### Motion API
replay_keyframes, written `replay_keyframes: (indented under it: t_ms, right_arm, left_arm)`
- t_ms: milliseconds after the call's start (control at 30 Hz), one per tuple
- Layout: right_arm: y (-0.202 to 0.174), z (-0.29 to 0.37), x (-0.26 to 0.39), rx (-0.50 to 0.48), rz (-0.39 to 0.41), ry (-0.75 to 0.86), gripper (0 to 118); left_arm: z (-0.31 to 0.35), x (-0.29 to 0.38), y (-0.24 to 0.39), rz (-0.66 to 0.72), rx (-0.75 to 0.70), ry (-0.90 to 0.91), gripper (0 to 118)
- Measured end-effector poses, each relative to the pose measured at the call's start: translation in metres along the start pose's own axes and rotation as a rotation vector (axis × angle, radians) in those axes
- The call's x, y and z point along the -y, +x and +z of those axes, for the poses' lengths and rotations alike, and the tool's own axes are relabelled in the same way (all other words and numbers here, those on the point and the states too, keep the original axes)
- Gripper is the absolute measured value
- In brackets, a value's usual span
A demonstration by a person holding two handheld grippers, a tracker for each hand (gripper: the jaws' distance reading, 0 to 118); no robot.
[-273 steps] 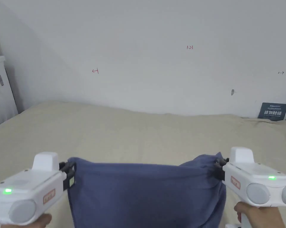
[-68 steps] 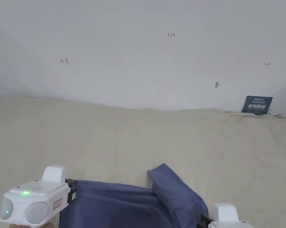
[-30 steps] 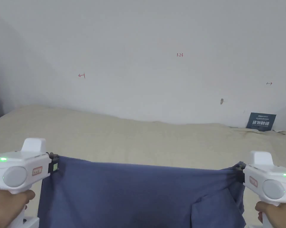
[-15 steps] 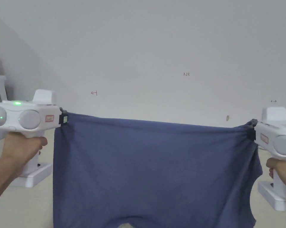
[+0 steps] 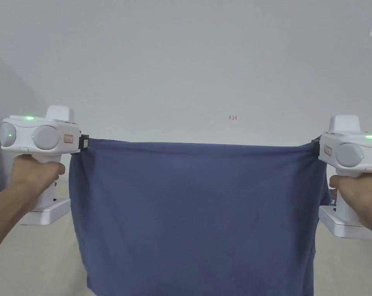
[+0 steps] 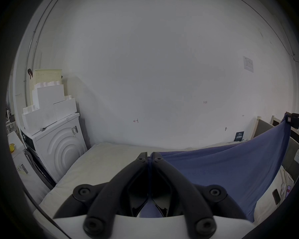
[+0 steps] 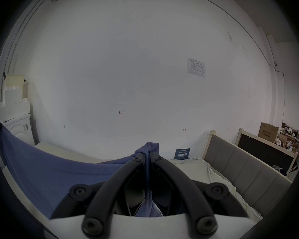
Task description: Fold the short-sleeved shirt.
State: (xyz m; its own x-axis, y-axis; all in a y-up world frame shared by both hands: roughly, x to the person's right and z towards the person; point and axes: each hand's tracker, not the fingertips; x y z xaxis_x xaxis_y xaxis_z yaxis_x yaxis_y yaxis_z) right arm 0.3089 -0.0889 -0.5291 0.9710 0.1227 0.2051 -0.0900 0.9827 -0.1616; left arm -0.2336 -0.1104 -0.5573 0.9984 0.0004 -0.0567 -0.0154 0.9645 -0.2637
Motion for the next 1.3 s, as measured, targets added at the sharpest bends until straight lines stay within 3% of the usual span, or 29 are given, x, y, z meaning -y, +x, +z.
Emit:
replay_keyframes:
  t_ms: [400,567,867,1300]
  right_arm:
    - [-0.007,-0.065,-0.058,0.034,0.027,0.076,2]
    - [-0.008,-0.064,-0.049,0.037,0.043,0.083,2]
    - [-0.007,-0.009,0.030,0.024,0.059,0.024,2]
    - [0.008,0.121,0.203,0.000,0.055,-0.098,2]
  left_arm:
    - [-0.053,-0.047,0.012,-0.004,-0.011,0.061,0]
    - [-0.055,-0.040,0.014,-0.003,-0.020,0.067,0]
    - [-0.015,0.031,0.005,-0.024,0.002,0.012,0]
    - [0.097,0.203,-0.015,-0.020,0.036,-0.099,0]
